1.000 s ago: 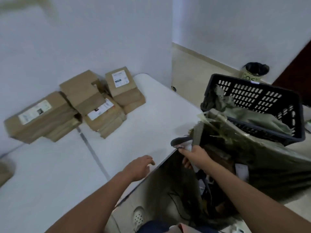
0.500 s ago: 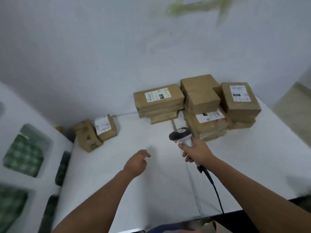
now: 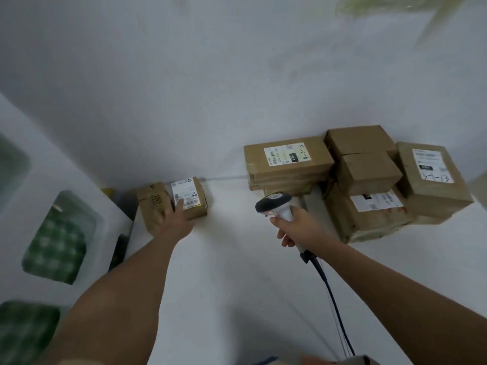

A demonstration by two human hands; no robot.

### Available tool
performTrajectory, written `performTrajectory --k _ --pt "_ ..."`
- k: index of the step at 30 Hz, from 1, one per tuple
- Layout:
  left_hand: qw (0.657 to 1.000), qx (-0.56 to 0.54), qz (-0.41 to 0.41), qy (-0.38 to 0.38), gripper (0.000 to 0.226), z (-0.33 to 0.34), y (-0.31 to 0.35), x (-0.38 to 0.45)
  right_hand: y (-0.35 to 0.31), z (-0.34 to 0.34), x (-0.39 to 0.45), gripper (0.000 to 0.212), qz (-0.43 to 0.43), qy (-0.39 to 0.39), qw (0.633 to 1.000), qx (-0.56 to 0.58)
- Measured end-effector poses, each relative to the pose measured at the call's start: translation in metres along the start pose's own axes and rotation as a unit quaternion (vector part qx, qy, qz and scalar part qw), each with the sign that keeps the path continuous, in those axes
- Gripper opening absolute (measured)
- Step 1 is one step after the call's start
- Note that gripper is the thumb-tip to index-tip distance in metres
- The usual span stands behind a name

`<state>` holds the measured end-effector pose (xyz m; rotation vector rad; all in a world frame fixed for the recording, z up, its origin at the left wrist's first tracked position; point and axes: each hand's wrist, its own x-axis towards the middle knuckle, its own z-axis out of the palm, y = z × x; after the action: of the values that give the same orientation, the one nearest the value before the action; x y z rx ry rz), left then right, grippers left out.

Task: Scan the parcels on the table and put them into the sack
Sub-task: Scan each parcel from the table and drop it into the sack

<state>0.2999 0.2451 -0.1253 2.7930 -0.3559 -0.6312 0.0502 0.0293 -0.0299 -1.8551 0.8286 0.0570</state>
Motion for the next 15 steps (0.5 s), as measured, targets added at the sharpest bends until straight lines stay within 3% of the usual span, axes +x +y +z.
performTrajectory --k 4,8,10,15 --pt "1.0 0.005 -0.016 -0.001 0.094 -0.012 -0.013 0.026 0.0 0.009 0.018 0.025 0.019 -0.011 1.0 -0.009" --pt "0.997 0.027 -0.002 -0.068 0.096 -0.019 -0.009 0.033 -0.001 0.018 0.029 0.023 0.032 -0.027 0.999 -0.013" --pt "0.997 -0.006 -0.025 -0.066 0.099 -0.018 -0.012 0.044 -0.001 0.021 0.033 0.022 0.034 -0.041 0.999 -0.014" --pt "0.996 0.055 0.013 -0.062 0.094 -0.009 -0.02 0.057 0.003 0.021 0.04 0.024 0.047 -0.043 0.998 -0.008"
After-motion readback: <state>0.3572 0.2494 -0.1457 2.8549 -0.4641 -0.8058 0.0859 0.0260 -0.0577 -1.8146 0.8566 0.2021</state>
